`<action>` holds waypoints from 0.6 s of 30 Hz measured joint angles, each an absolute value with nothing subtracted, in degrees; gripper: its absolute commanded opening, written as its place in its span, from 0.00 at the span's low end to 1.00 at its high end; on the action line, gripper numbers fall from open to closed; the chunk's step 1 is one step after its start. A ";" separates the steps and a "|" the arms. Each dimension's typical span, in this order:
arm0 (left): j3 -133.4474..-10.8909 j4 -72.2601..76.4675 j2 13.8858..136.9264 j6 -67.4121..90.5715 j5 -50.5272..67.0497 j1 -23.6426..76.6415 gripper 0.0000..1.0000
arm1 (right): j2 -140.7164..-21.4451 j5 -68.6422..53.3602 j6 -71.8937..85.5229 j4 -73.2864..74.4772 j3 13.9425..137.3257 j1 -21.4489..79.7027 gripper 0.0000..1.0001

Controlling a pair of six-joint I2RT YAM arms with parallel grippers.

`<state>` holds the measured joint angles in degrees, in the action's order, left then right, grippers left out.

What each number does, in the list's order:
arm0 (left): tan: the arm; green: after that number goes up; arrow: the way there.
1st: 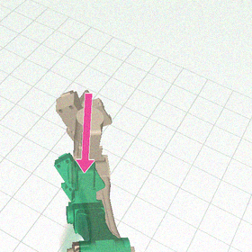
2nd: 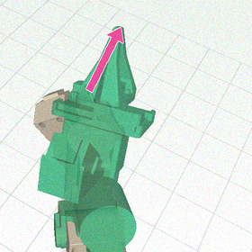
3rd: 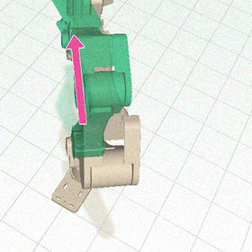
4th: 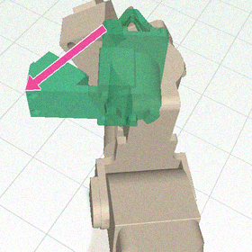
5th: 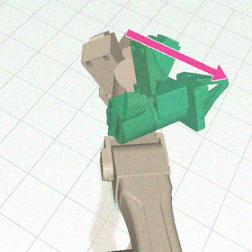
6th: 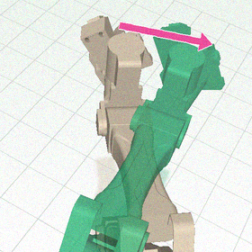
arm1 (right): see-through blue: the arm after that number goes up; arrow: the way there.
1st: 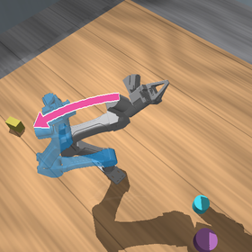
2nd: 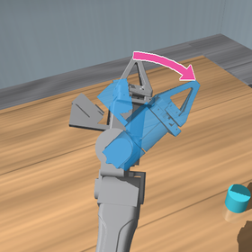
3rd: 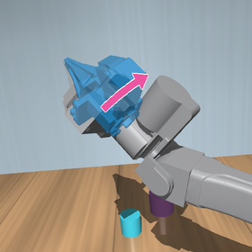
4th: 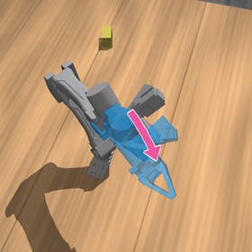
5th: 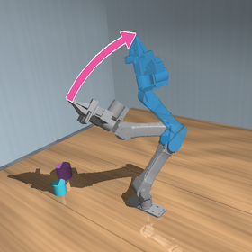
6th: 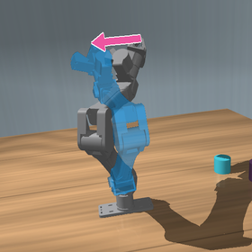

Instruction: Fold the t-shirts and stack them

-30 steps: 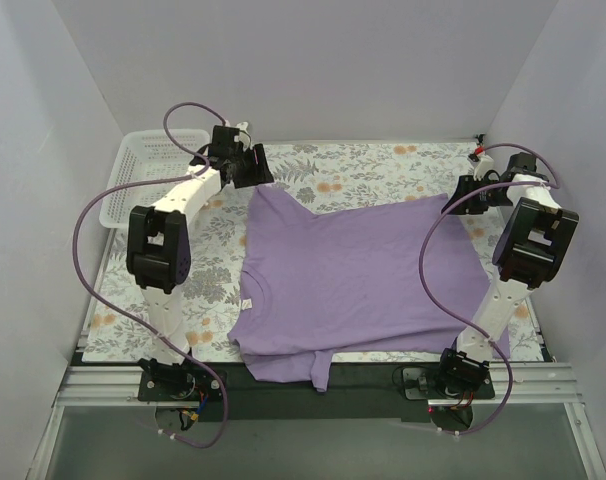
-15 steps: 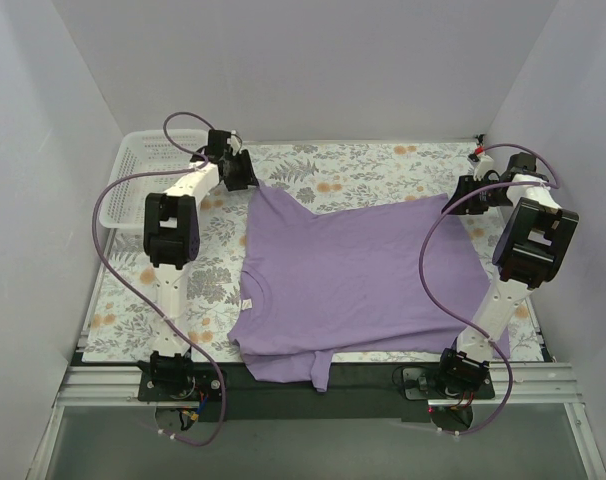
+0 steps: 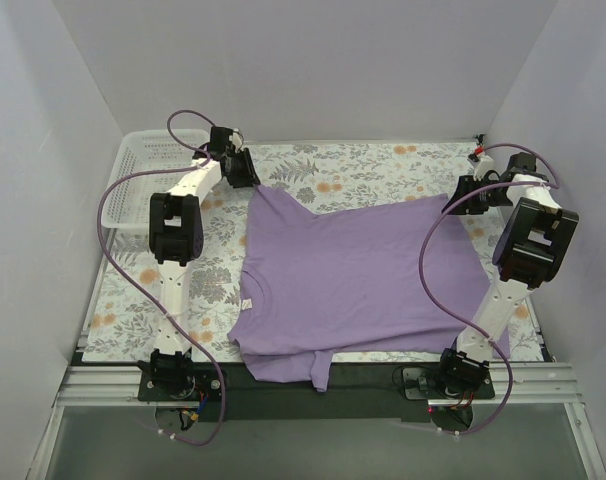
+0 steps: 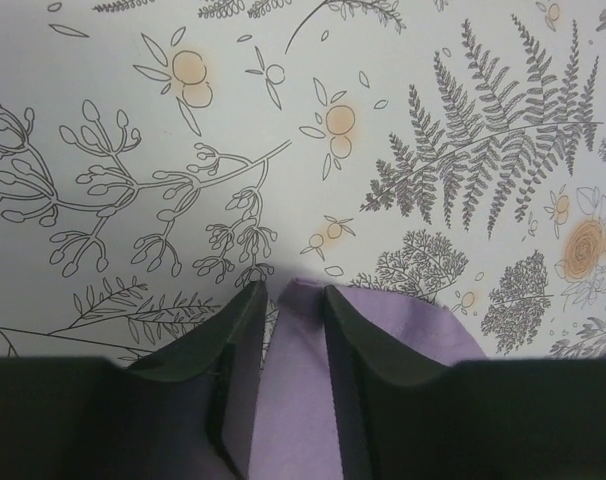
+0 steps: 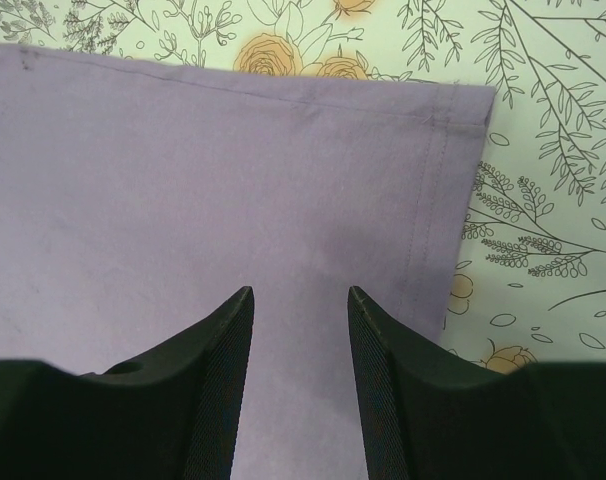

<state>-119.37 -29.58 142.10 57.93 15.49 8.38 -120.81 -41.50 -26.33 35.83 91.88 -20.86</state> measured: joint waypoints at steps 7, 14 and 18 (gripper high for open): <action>-119.48 -30.81 142.32 58.13 15.68 8.36 0.00 | -120.81 -41.45 -26.30 35.83 91.88 -20.86 0.49; -119.11 -30.28 141.97 58.52 15.64 8.36 0.00 | -121.34 -39.68 -26.37 36.07 93.38 -20.38 0.50; -113.91 -27.83 138.65 58.85 15.55 8.38 0.00 | -124.36 -36.86 -25.52 36.05 99.55 -19.70 0.51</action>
<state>-113.91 -27.83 138.65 58.85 15.55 8.38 -124.36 -36.86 -25.52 36.05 99.55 -19.70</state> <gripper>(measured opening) 0.021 0.504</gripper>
